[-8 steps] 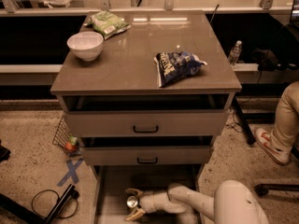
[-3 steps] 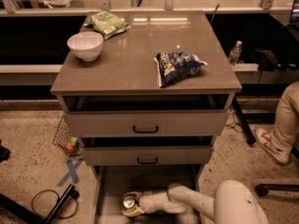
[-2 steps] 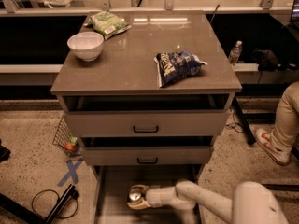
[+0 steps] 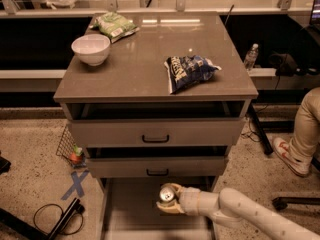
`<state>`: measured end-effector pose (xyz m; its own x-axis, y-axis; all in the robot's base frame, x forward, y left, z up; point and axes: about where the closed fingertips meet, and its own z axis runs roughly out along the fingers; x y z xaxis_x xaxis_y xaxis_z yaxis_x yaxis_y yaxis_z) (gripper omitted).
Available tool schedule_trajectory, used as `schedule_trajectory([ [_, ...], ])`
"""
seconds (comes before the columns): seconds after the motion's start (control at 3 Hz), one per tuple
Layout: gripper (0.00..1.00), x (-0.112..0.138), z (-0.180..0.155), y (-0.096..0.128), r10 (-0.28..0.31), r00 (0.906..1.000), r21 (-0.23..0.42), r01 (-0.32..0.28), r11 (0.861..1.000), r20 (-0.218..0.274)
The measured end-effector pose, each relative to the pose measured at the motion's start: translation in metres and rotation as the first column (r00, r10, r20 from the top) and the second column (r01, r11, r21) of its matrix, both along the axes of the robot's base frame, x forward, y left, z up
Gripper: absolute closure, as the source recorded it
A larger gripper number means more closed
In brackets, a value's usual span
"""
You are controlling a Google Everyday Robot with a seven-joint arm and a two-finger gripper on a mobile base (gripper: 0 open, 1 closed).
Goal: Pick green can from bottom drawer and place on counter
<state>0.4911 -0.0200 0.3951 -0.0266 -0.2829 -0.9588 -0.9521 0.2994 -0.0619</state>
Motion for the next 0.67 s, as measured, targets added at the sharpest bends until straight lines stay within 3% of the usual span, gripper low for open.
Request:
schedule_trajectory([
  [0.33,1.00,-0.024,0.074,-0.020,-0.066,0.9977,-0.026,0.067,0.997,0.010],
  [0.67,1.00,-0.068,0.126,-0.006,-0.058,0.9982,-0.093,0.057,0.994,-0.012],
])
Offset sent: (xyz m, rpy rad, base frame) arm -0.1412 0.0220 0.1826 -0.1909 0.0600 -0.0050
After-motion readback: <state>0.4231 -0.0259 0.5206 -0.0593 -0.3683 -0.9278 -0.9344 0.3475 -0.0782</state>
